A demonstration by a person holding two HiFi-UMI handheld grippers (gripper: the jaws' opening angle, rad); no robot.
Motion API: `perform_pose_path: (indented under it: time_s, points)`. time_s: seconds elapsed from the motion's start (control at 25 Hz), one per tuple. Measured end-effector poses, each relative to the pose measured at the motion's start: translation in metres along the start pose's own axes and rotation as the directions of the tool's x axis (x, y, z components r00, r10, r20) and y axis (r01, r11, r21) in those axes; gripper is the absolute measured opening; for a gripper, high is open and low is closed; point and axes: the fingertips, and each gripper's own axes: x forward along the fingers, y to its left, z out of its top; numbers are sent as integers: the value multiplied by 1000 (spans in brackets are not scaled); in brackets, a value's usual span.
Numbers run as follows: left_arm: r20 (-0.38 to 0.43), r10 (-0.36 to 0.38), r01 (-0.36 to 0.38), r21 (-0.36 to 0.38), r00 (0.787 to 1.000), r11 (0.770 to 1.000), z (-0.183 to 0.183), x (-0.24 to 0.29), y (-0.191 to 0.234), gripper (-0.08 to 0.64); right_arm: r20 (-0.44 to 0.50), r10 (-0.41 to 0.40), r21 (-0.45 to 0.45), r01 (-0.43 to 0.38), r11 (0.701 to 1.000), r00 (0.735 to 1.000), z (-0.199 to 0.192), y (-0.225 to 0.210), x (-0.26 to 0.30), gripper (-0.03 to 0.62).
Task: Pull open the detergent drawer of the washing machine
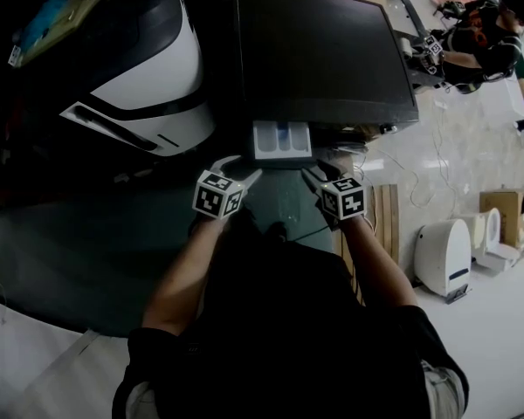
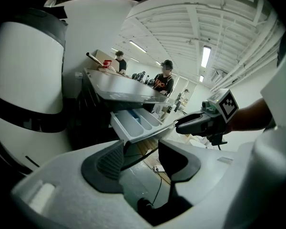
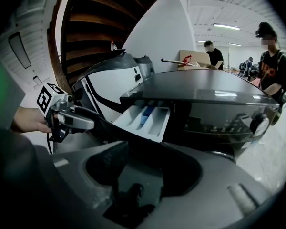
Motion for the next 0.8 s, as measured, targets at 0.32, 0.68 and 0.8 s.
perform_pose_path:
  time_s: [0.32,0.68,0.8]
  points:
    - [3,31,-31,-36,1000,999,-10,-7,-14,213,-31,45,-39,-47,998,998,-15,10,-15,206]
    - [6,61,-61,-54,998,997,-23,-14,-26,215,-35,77,-49,-79,996,996,-31,18,-27,206]
    - [22,67,-65,-68,998,996,-25,-15,-30,233,-25,78,-42,-79,996,997,-33,19,-29,206]
